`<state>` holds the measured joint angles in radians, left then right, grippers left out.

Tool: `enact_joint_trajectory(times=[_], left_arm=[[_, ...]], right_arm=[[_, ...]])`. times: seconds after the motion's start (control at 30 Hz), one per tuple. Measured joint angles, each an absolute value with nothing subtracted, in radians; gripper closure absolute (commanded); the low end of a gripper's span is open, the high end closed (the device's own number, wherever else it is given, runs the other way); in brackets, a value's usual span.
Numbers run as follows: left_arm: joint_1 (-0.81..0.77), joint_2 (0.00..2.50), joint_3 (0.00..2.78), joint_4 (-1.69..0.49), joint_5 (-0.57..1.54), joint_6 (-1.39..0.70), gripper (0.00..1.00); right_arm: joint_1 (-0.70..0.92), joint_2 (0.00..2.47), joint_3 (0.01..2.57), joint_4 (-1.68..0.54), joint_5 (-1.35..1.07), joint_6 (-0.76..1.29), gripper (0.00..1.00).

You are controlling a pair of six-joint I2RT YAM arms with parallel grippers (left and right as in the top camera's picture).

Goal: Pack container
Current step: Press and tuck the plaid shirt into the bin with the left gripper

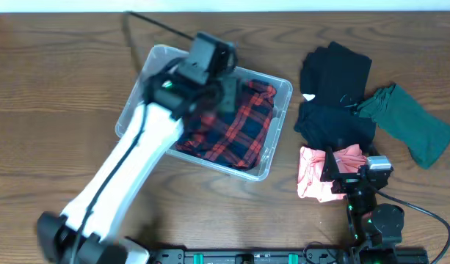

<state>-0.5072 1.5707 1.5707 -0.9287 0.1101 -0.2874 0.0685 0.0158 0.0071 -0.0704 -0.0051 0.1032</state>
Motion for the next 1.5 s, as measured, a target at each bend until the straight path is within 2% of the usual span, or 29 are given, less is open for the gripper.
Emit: enact_joint_trajectory(times=[0.1,0.23,0.47,0.87,1.1,1.5], left_arm=[[-0.507,1.563,1.565,-1.038,0.059,-0.291,0.43],[-0.507,1.611,1.488,-1.052,0.021,-0.319,0.43],[-0.485,1.784,1.255,-0.797,0.020,-0.390,0.42],[-0.453,1.882,1.277,-0.447,0.175,-0.582,0.42],[-0.419,1.884,1.278,-0.443,0.231,-0.707,0.43],[-0.370,1.888,1.298,-0.561,0.275,-0.787,0.43]], right_arm=[[0.069,0.016,0.007,-0.070,-0.005,0.103,0.01],[0.068,0.016,0.007,-0.070,-0.005,0.103,0.01],[0.069,0.016,0.007,-0.070,-0.005,0.103,0.01],[0.068,0.016,0.007,-0.070,-0.005,0.103,0.01],[0.069,0.016,0.007,-0.070,-0.005,0.103,0.01],[0.068,0.016,0.007,-0.070,-0.005,0.103,0.01]])
